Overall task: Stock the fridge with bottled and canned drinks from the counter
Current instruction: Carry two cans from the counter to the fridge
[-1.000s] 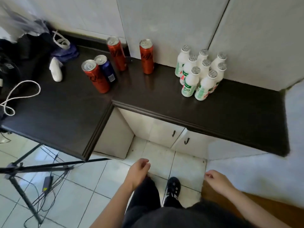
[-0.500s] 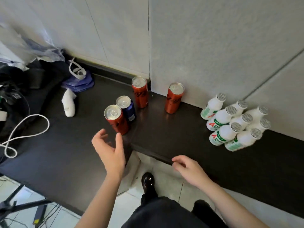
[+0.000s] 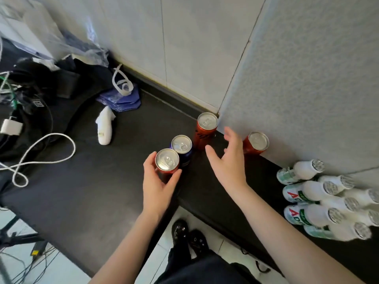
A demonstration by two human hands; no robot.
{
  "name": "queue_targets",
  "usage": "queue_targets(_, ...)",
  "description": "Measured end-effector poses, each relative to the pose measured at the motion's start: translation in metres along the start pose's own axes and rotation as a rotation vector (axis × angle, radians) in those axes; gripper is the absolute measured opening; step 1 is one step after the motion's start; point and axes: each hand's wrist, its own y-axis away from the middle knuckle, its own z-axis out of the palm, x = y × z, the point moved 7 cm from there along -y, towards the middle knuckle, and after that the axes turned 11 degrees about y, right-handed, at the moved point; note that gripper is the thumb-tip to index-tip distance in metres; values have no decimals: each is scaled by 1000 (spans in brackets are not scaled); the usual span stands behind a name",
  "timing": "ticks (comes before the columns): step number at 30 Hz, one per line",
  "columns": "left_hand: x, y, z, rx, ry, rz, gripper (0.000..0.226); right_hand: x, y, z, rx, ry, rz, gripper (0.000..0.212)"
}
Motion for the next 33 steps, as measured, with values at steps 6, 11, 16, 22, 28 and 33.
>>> queue_targets(6,6,8,-17,29,14,-51,69,-3,-32,21,-19,54,25,80)
queue_targets(11,7,25,-41,102,41,-88,66,0,-54,33,-52,8,36,80)
queue_targets(16,0,48,-60,191,107,-151,61,-2,-68,42,-147,-14,34,61)
queue_targets(22,0,72,-66,267,150,-183,46,5,-57,22,-106,-46,58,58)
queue_targets(28,1,94,-67,293,147,-192,44,3,3,-17,-116,-116,-76,52)
queue_targets(33,9,117,-66,361,151,-199,44,14,50,-25,-236,-264,-79,64)
